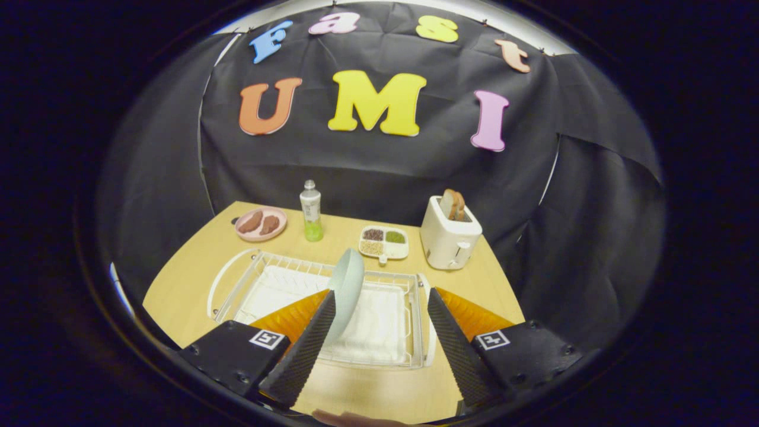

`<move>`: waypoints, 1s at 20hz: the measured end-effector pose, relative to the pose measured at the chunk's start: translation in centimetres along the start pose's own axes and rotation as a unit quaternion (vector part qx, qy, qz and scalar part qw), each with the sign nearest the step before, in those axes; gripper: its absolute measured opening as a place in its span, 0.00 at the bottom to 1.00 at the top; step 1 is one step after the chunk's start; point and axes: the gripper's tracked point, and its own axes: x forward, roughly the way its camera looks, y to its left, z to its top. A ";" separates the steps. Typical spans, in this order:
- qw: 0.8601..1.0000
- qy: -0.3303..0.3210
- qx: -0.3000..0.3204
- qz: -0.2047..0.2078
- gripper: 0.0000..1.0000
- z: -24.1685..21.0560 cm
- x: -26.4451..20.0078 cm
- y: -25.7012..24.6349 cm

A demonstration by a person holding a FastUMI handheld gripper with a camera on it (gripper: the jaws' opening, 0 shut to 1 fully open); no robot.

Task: Take the plate from the dish rack, then take the spoon from the basket and place it into the plate.

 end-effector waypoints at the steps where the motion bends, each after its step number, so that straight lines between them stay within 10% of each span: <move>1: 1.000 0.017 0.005 -0.002 1.00 0.0 0.7 0.1; 9: 0.987 0.157 0.020 0.007 0.95 0.8 7.6 2.4; 16: 0.974 0.214 -0.034 -0.067 0.38 2.0 8.7 3.6; 20: 0.958 0.247 -0.091 -0.117 0.27 1.3 8.8 3.9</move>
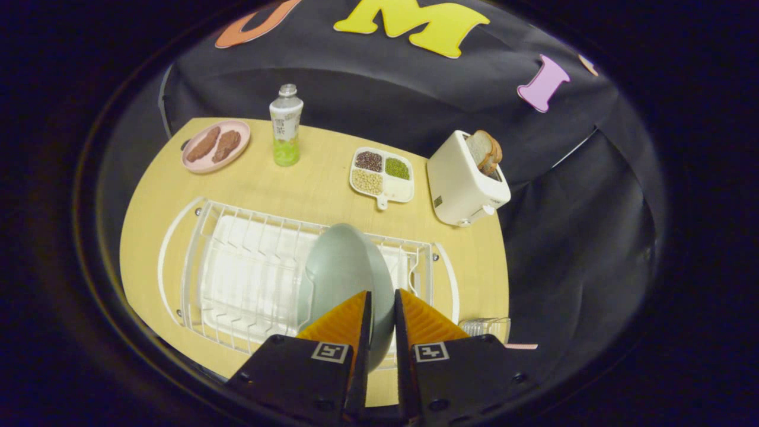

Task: Take the plate from the dish rack, then take the spoon from the basket and place it into the plate.

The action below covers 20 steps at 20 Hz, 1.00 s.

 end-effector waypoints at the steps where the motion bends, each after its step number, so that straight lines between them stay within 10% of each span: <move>1: 1.000 0.008 -0.009 -0.020 0.26 -0.2 0.1 -0.2; 20: 0.991 -0.054 0.048 -0.115 0.12 -1.0 -3.1 -0.2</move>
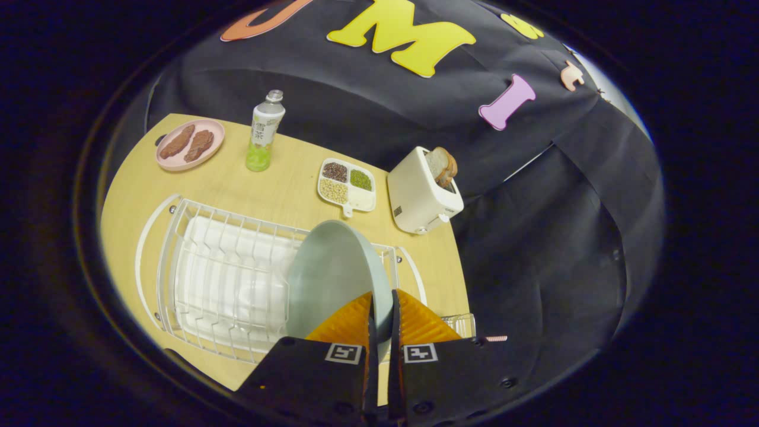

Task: Take the plate from the dish rack, then take the spoon from the basket and place it into the plate.

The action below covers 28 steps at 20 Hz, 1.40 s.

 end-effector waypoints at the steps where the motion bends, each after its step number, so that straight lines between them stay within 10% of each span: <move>1: 1.000 -0.010 0.011 -0.012 0.12 0.3 0.0 -0.8; 7: 0.998 -0.040 0.037 -0.017 0.12 -0.9 -1.6 -4.1; 21: 0.952 -0.091 0.098 0.274 0.12 -17.4 -3.6 -4.9; 28: 0.945 -0.071 0.095 0.304 0.12 -25.9 4.2 -2.8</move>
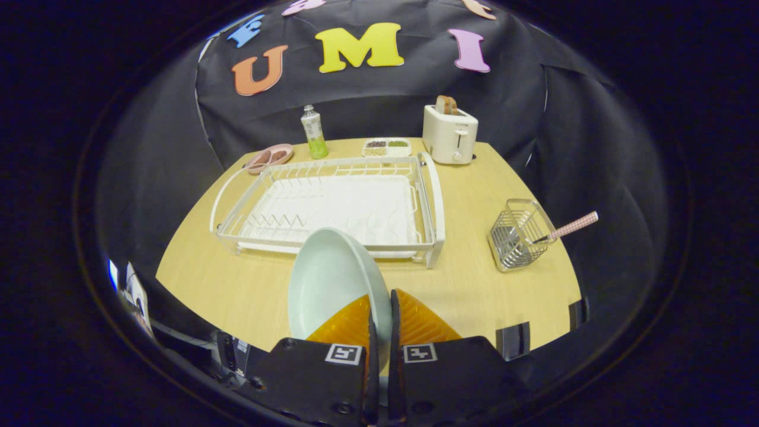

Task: Take the plate from the dish rack, then take the spoon from the basket and place it into the plate.

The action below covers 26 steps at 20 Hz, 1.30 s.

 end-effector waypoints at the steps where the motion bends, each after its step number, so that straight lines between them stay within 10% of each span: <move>1: 1.000 -0.001 0.007 0.010 0.12 -0.7 0.7 -0.2; 8: 0.983 0.018 0.130 0.130 0.14 -5.9 5.3 -0.1; 16: 0.987 -0.028 0.106 0.120 0.27 -6.3 7.0 -0.7; 26: 0.972 -0.216 0.005 0.088 0.96 -2.5 3.0 -2.5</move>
